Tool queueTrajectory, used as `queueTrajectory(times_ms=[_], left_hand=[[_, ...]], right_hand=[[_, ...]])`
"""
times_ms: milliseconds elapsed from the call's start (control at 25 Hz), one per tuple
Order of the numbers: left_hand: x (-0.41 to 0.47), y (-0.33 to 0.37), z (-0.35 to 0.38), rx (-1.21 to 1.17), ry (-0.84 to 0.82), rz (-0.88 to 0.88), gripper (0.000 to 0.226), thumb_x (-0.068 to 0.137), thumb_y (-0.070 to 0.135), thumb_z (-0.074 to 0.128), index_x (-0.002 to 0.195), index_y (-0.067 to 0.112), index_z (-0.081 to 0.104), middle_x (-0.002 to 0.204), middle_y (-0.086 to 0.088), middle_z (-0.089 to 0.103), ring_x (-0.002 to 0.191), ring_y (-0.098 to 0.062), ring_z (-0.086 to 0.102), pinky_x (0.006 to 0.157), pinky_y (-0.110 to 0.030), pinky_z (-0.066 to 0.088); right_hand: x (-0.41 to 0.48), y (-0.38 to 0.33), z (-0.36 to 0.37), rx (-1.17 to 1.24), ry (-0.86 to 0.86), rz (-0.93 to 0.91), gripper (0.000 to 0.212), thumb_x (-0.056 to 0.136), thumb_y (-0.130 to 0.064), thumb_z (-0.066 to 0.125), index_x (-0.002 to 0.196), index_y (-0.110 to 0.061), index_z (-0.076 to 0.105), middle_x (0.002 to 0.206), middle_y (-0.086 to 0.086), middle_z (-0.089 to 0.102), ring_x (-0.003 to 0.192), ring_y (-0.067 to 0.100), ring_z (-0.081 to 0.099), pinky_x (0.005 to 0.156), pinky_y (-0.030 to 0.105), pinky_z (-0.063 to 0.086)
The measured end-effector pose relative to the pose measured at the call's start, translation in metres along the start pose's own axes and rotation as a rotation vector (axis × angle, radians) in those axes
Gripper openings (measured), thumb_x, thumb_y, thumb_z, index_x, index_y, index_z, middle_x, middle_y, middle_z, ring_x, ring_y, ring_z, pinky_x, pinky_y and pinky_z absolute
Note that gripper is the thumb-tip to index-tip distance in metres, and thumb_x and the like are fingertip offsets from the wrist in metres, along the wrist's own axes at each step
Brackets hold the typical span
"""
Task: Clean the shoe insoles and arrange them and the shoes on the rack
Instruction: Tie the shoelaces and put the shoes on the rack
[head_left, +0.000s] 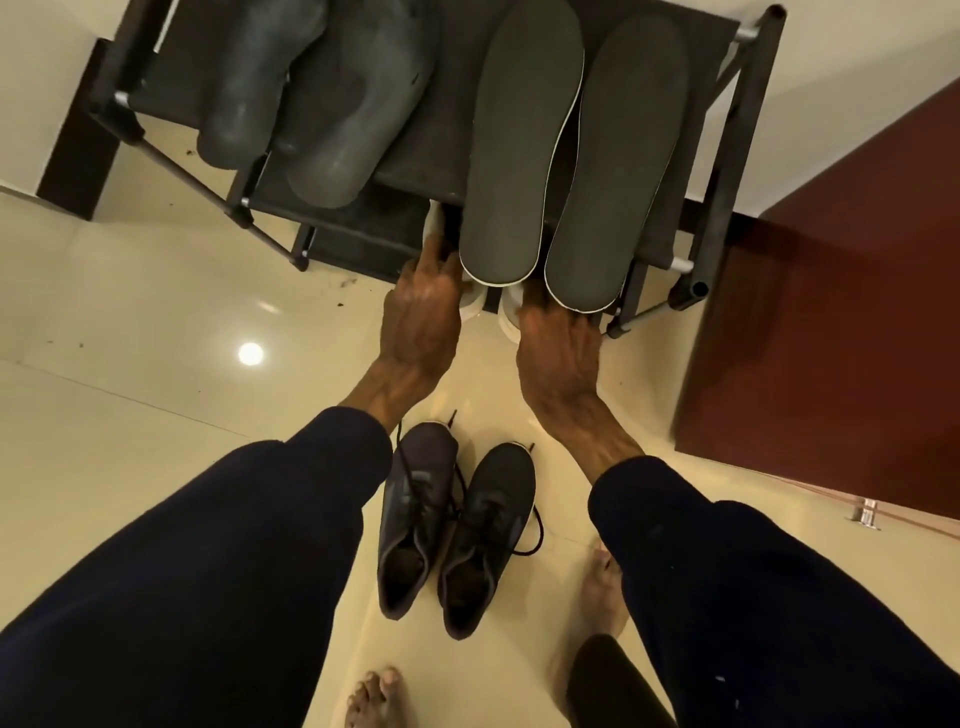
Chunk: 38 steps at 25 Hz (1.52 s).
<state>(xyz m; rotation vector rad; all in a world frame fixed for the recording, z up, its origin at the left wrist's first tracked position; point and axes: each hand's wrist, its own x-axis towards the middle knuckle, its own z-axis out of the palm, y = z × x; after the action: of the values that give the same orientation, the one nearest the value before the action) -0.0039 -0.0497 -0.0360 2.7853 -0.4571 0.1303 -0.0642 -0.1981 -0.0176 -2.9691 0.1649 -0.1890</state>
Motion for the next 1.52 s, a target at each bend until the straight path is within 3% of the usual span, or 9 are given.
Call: queueTrajectory(times_ms=[240, 400, 480, 720, 920, 1040, 1120, 1280, 1520], left_hand=[[-0.052, 0.016, -0.02, -0.063, 0.054, -0.021, 0.071, 0.086, 0.012, 0.082, 0.148, 0.002, 0.05, 0.153, -0.022, 0.048, 0.119, -0.039, 0.065, 0.083, -0.044, 0.063], [-0.112, 0.011, -0.048, -0.114, -0.019, 0.021, 0.047, 0.087, 0.016, 0.081, 0.131, 0.005, 0.065, 0.138, -0.015, 0.06, 0.098, -0.028, 0.071, 0.068, -0.036, 0.062], [-0.142, 0.001, -0.058, -0.163, -0.103, 0.022, 0.031, 0.089, 0.013, 0.079, 0.118, 0.008, 0.071, 0.125, -0.009, 0.066, 0.084, -0.024, 0.072, 0.061, -0.029, 0.056], [-0.239, -0.016, -0.052, -0.308, -0.382, -0.096, 0.018, 0.1, 0.013, 0.06, 0.113, 0.012, 0.072, 0.106, -0.006, 0.072, 0.084, -0.023, 0.069, 0.074, -0.021, 0.042], [-0.284, -0.026, -0.021, -0.386, -0.5, -0.096, 0.023, 0.098, 0.013, 0.057, 0.113, 0.008, 0.073, 0.11, -0.012, 0.073, 0.098, -0.031, 0.069, 0.09, -0.039, 0.056], [-0.291, -0.009, 0.005, -0.431, -0.57, -0.01, 0.05, 0.094, 0.036, 0.041, 0.11, 0.002, 0.073, 0.109, -0.015, 0.073, 0.1, -0.028, 0.067, 0.095, -0.039, 0.054], [-0.293, -0.001, 0.034, -0.403, -0.627, -0.003, 0.035, 0.098, 0.026, 0.05, 0.117, 0.006, 0.071, 0.117, -0.011, 0.071, 0.109, -0.025, 0.065, 0.101, -0.039, 0.052], [-0.302, -0.003, 0.097, -0.33, -0.591, -0.016, 0.042, 0.089, -0.013, 0.06, 0.125, 0.006, 0.069, 0.131, -0.018, 0.06, 0.119, -0.034, 0.058, 0.101, -0.042, 0.049], [-0.339, 0.004, 0.137, -0.339, -0.354, -0.096, 0.022, 0.096, -0.007, 0.055, 0.114, -0.001, 0.066, 0.114, -0.016, 0.056, 0.09, -0.015, 0.051, 0.073, -0.006, 0.041]], right_hand=[[-0.023, -0.012, -0.013, 0.051, -0.079, 0.006, 0.078, 0.074, -0.002, 0.083, 0.143, 0.0, 0.047, 0.141, 0.019, 0.054, 0.094, 0.033, 0.069, 0.067, 0.038, 0.06], [-0.071, -0.034, -0.023, 0.082, -0.117, 0.009, 0.078, 0.082, -0.003, 0.076, 0.15, -0.003, 0.037, 0.16, 0.014, 0.031, 0.109, 0.03, 0.065, 0.076, 0.034, 0.059], [-0.103, -0.044, -0.026, 0.098, -0.131, 0.023, 0.072, 0.083, -0.001, 0.074, 0.147, -0.003, 0.041, 0.155, 0.014, 0.039, 0.115, 0.03, 0.063, 0.081, 0.035, 0.058], [-0.204, -0.057, -0.011, 0.204, -0.228, 0.117, 0.039, 0.083, 0.002, 0.071, 0.121, -0.005, 0.064, 0.116, 0.012, 0.068, 0.104, 0.03, 0.066, 0.079, 0.041, 0.06], [-0.259, -0.041, 0.031, 0.235, -0.428, 0.245, 0.017, 0.093, -0.01, 0.064, 0.109, -0.01, 0.067, 0.102, 0.008, 0.07, 0.092, 0.026, 0.067, 0.077, 0.036, 0.058], [-0.286, -0.026, 0.065, 0.314, -0.497, 0.269, 0.023, 0.095, -0.016, 0.064, 0.117, -0.009, 0.064, 0.11, 0.009, 0.069, 0.099, 0.026, 0.067, 0.086, 0.036, 0.055], [-0.299, -0.016, 0.087, 0.399, -0.505, 0.271, 0.025, 0.097, -0.017, 0.061, 0.121, -0.011, 0.061, 0.115, 0.008, 0.066, 0.105, 0.026, 0.064, 0.09, 0.032, 0.051], [-0.321, 0.004, 0.129, 0.511, -0.44, 0.21, 0.021, 0.095, -0.013, 0.062, 0.115, -0.015, 0.062, 0.114, 0.006, 0.063, 0.102, 0.021, 0.061, 0.086, 0.028, 0.05], [-0.356, 0.049, 0.155, 0.699, -0.26, 0.163, 0.003, 0.098, -0.014, 0.06, 0.097, -0.011, 0.06, 0.089, 0.0, 0.064, 0.079, 0.01, 0.06, 0.066, 0.015, 0.046]])
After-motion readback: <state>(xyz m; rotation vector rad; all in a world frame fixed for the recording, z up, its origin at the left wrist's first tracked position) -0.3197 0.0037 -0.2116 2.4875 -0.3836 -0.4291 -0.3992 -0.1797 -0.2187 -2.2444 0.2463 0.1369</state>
